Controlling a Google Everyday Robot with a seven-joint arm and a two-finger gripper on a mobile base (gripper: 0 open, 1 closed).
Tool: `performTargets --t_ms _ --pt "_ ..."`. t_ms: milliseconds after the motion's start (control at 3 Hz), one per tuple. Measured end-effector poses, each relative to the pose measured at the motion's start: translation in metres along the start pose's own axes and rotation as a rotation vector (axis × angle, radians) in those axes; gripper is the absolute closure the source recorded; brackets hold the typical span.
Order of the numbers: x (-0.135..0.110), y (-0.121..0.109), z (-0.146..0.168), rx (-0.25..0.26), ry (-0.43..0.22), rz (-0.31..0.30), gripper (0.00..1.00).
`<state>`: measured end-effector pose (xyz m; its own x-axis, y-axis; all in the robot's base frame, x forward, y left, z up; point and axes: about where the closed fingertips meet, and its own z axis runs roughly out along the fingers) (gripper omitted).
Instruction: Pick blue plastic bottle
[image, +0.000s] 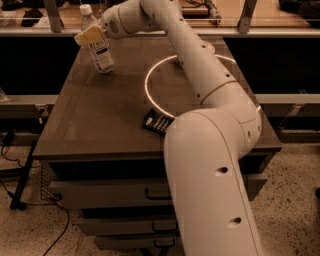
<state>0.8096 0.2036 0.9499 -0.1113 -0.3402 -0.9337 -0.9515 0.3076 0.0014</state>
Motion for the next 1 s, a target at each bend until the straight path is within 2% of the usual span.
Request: performTargets --t_ms 333,667,1000 --pt "-0.034 0.019 -0.018 -0.01 -0.052 -0.07 0.84" --pt "-0.075 0.041 -0.055 0.008 -0.124 -0.153 1.0" --pt "-0.076 0.045 -0.051 0.001 -0.124 -0.155 1.0"
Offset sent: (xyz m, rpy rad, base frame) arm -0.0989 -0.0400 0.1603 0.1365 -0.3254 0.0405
